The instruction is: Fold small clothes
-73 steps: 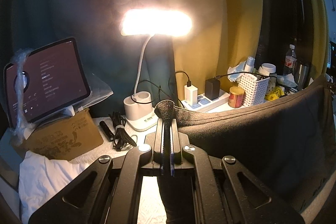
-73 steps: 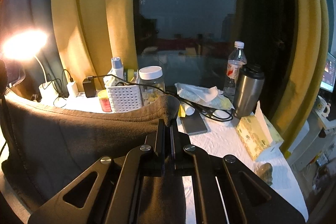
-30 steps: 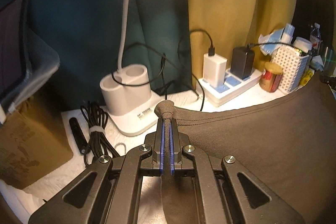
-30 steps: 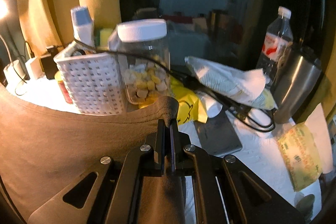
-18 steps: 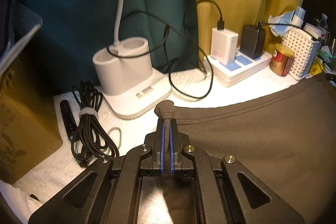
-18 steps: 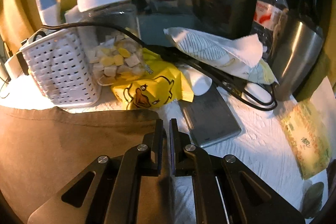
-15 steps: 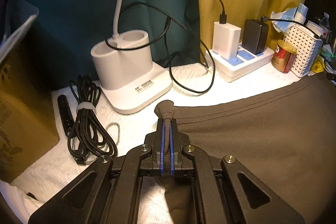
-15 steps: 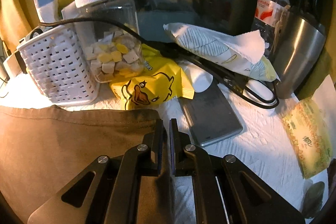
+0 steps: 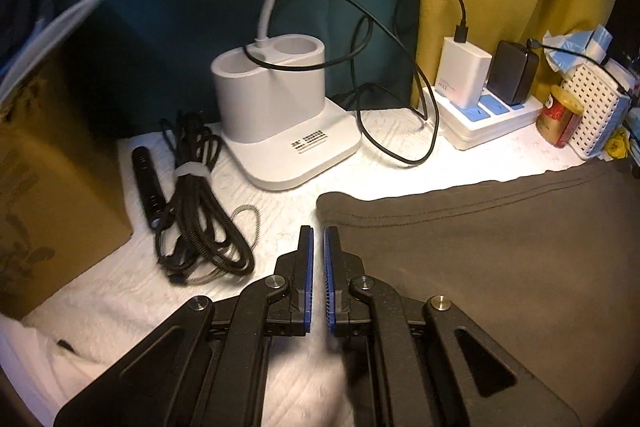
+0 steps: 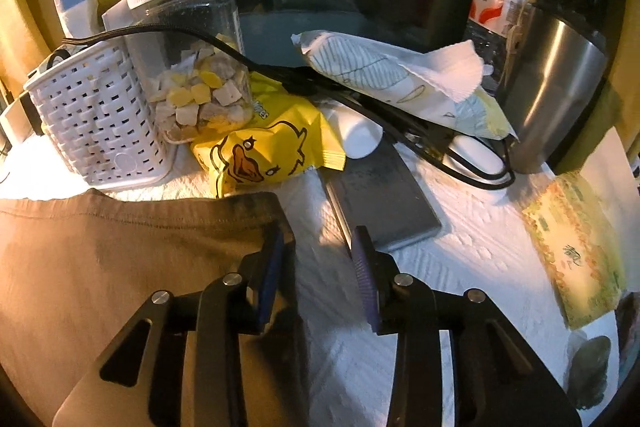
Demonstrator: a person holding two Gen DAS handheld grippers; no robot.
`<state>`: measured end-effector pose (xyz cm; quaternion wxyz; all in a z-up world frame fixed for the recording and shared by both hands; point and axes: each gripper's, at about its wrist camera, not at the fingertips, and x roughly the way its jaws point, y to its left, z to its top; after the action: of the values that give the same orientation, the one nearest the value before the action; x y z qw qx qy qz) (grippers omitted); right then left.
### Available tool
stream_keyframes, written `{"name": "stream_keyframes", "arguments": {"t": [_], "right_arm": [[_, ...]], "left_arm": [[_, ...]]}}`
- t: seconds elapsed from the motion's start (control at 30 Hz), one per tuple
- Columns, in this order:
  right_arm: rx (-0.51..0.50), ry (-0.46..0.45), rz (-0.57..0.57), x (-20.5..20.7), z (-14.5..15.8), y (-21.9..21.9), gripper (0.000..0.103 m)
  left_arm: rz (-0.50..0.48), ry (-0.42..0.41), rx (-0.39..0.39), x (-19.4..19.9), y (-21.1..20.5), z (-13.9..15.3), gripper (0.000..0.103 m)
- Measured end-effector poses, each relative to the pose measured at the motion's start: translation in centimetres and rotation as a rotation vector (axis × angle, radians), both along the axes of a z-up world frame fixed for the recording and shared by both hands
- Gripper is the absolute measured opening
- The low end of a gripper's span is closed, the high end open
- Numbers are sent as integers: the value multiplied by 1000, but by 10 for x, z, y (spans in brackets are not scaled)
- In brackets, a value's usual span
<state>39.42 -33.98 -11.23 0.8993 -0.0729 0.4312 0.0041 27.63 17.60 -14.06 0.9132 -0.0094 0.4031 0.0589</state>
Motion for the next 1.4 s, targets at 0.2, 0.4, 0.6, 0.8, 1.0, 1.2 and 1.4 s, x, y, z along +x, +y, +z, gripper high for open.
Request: {"name": "stream_keyframes", "arguments": {"t": [0.2,0.4,0.6,0.8,1.0,1.2,1.4], "right_arm": [[-7,-6,-5,-21,6,-7,37],[-6,-9,-5,-44,15,-12,38],[2,-11,1,-65,23,-17,38],[8,-19,-4,-87,31,-25,38],[15,-27,-12,-112,37,-34,38],[20,-23,-21,-138,38,-44,38],[39,-9,-27,-169,34,-52,38]], "left_arm": [[5,-5,-8,-25,1,10,5],[-5,-9,-66,-47,2,12,68],[-8,-7,-105,-70,-4,13,69],[-14,-13,-112,-93,-10,15,69],[-17,-23,-117,-116,-16,17,69],[-28,-30,-126,-141,-25,17,69],[-49,-26,-131,-167,-37,12,69]]}}
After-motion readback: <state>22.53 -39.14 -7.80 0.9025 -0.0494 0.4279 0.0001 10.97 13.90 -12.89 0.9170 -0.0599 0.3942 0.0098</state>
